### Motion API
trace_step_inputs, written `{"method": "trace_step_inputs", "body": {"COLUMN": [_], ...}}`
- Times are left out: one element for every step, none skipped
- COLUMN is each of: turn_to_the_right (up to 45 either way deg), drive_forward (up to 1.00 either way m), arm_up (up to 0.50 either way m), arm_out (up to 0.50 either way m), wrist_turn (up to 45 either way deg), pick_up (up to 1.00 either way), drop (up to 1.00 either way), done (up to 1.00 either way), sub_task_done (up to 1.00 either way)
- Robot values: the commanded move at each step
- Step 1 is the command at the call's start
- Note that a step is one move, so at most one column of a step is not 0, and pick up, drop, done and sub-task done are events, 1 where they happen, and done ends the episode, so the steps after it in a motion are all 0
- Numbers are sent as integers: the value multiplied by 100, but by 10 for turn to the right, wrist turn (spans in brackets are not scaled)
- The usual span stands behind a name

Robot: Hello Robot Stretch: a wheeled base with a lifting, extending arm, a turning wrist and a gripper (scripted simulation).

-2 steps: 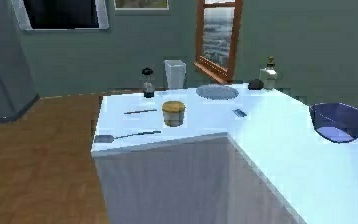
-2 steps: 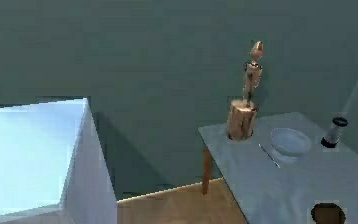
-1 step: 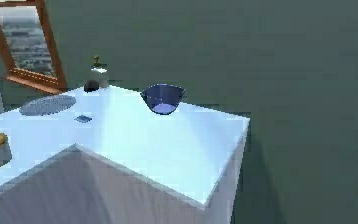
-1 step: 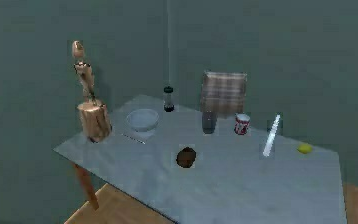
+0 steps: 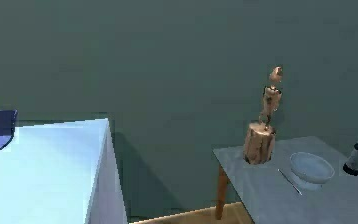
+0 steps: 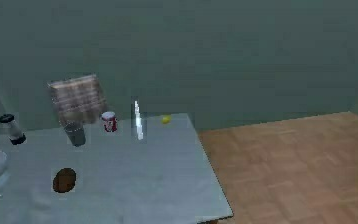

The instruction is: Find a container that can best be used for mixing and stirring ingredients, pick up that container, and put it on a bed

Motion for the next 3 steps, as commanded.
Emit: {"method": "trace_step_inputs", "body": {"turn_to_the_right": [0, -90, 0], "drive_forward": [30, 0, 50], "arm_up": [0, 0, 0], "arm_out": [0, 0, 0], "wrist_turn": [0, 0, 0], "pick_up": [0, 0, 0], "drop": [0, 0, 0], "done": [0, 0, 0], "sub_task_done": [0, 0, 0]}}
